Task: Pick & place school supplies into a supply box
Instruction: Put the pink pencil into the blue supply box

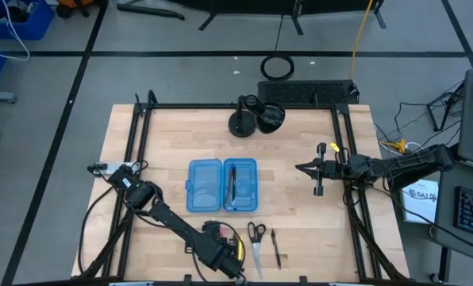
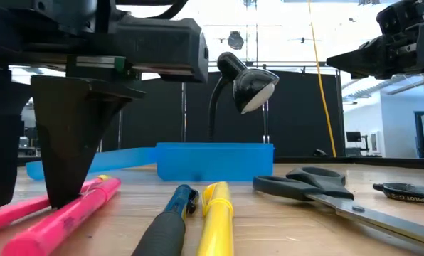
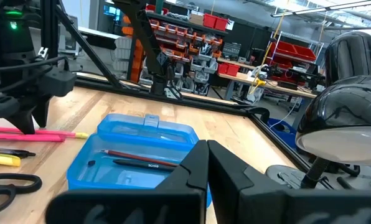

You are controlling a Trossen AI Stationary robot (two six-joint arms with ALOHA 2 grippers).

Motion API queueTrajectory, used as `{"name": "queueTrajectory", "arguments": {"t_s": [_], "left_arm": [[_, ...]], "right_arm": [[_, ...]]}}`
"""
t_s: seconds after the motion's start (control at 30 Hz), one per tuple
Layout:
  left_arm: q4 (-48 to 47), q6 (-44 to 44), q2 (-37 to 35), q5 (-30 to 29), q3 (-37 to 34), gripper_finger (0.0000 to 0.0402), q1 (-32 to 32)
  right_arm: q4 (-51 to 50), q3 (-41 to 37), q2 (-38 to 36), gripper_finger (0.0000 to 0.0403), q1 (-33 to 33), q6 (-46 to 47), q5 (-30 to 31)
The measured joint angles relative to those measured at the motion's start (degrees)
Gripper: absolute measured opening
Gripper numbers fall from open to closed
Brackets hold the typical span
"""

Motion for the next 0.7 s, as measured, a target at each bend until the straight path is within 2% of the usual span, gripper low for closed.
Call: {"name": "queueTrajectory", "arguments": {"t_s": [0.13, 0.43, 0.53, 0.7], "left_arm": [[-0.06, 2.25, 0.02, 1.75, -0.04, 0.0179, -0.39], [3.23, 1.00, 0.13, 1.67, -0.15, 0.0176, -1.06], [3.61, 1.70, 0.90, 1.78, -0.15, 0.0154, -0.81], [3.60, 3.54, 1.64, 2.93, -0.11, 0.0091, -0.43]], "right_arm": [[0.00, 0.00, 0.01, 0.0000, 0.00, 0.00, 0.02], [0.00, 0.00, 0.01, 0.0000, 0.00, 0.00, 0.02], [0.06, 0.00, 0.01, 0.0000, 0.00, 0.45, 0.02], [0.50, 0.00, 0.01, 0.0000, 0.00, 1.05, 0.00]]}}
